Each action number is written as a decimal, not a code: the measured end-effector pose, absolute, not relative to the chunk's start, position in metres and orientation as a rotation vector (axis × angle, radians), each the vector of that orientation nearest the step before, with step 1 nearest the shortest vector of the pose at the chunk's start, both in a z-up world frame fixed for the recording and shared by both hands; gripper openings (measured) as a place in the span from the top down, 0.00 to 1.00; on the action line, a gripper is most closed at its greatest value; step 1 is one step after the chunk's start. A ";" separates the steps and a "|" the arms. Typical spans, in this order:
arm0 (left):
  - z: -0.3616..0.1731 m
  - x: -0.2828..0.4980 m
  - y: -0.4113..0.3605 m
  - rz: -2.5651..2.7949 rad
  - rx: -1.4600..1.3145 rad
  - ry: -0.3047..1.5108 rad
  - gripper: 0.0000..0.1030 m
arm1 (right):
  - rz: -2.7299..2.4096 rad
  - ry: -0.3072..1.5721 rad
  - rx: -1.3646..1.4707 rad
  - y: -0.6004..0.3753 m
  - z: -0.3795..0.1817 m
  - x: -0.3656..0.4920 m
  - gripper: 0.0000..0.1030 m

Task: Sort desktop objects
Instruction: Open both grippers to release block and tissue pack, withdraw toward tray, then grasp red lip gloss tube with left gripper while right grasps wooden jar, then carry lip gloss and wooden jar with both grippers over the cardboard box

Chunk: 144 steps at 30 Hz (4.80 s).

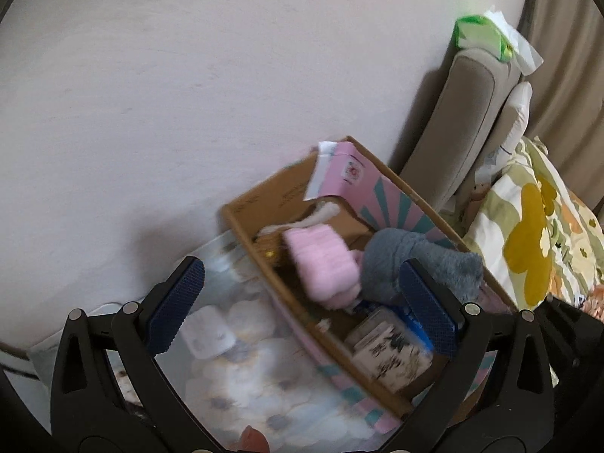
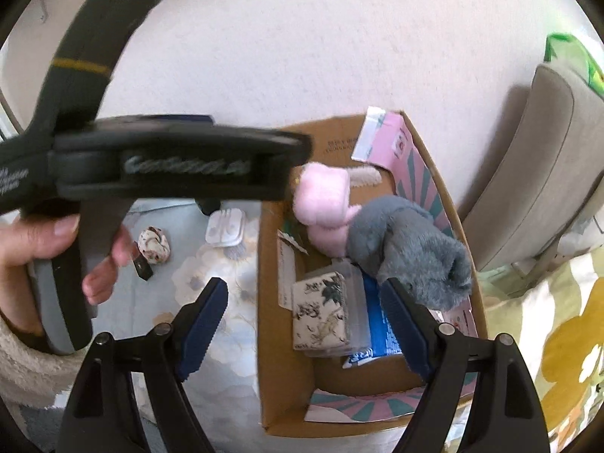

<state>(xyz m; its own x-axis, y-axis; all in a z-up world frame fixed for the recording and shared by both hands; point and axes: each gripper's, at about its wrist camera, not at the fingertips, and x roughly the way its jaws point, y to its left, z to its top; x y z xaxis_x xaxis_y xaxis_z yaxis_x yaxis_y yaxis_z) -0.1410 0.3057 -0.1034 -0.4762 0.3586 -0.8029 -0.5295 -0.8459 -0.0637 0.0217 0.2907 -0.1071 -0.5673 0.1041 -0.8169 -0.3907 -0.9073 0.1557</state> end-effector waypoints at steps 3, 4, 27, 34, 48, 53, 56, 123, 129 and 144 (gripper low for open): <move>-0.093 -0.136 0.281 2.333 -1.166 0.223 0.01 | 2.523 0.444 -1.249 0.280 -0.099 0.020 0.22; -0.091 -0.135 0.274 2.339 -1.164 0.216 0.01 | 2.527 0.438 -1.242 0.278 -0.096 0.018 0.22; -0.066 -0.112 0.097 2.538 -1.119 0.057 0.01 | 2.645 0.333 -1.192 0.212 -0.075 -0.013 0.22; -0.105 -0.109 0.043 2.541 -1.195 0.021 0.01 | 2.639 0.310 -1.308 0.186 -0.113 -0.026 0.22; -0.237 -0.097 0.024 2.427 -1.276 0.107 0.01 | 2.669 0.263 -1.519 0.128 -0.209 -0.058 0.22; -0.255 -0.106 0.021 2.405 -1.241 0.119 0.01 | 2.694 0.192 -1.542 0.118 -0.227 -0.063 0.22; -0.265 -0.110 0.022 2.391 -1.241 0.140 0.01 | 2.696 0.169 -1.538 0.114 -0.233 -0.062 0.22; -0.102 -0.144 0.286 2.146 -1.106 0.194 0.19 | 2.394 0.498 -1.375 0.287 -0.130 0.020 0.70; -0.119 -0.147 0.313 2.117 -1.133 0.242 0.19 | 2.392 0.522 -1.396 0.298 -0.137 0.023 0.70; -0.131 -0.161 0.332 2.125 -1.167 0.289 0.19 | 2.416 0.528 -1.411 0.311 -0.141 0.016 0.70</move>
